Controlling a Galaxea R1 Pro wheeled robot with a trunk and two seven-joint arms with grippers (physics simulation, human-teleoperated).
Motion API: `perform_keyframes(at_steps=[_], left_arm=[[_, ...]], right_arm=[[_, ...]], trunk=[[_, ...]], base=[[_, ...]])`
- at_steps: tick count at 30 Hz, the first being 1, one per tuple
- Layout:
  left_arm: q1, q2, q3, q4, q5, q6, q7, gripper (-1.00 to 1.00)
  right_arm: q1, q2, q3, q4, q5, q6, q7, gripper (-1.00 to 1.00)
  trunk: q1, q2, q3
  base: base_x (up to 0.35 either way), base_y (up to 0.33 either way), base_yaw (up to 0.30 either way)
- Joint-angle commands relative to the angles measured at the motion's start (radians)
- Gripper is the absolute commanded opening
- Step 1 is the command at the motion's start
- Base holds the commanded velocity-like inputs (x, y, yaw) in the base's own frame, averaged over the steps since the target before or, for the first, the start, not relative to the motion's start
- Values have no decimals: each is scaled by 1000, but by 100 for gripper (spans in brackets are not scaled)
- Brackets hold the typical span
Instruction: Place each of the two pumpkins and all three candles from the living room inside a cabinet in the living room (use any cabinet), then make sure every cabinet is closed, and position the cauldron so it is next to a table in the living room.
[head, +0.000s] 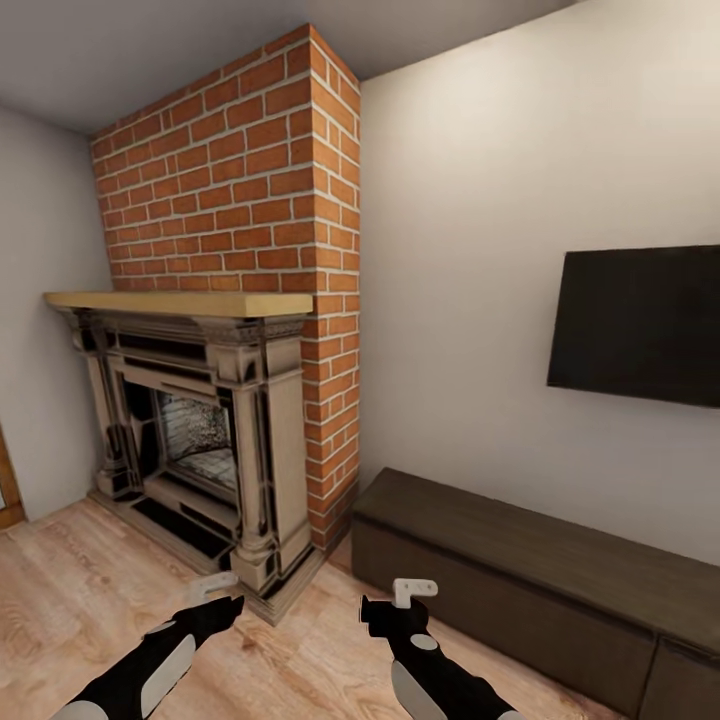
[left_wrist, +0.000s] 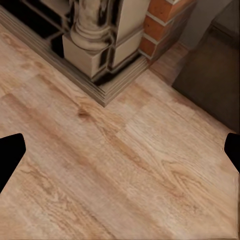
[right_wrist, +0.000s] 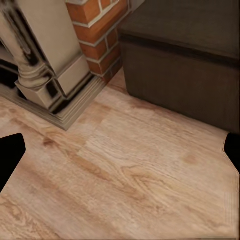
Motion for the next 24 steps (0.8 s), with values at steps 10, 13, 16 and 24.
perform_keyframes(at_steps=[10,13,16,24], left_arm=[[0,1,-9,-3,8,3,9,100],[0,2,-9,-4,8,3,9,100],[0,1,-9,-2,8,3,9,100],[0,2,-9,-3,9,3,9,100]], right_arm=[[-2,0,8,0,-11,-3,-7,100],[-2,1,8,0,-11,-3,-7,100],[-2,1,8,0,-11,-3,-7,100],[-1,1,8,0,-11,-3,-7,100]], trunk=[[0,-1,5],[0,-1,7],[0,-1,8],[0,-1,13]], base=[[0,102,-279],[0,41,-279],[0,123,-279],[0,229,-279]])
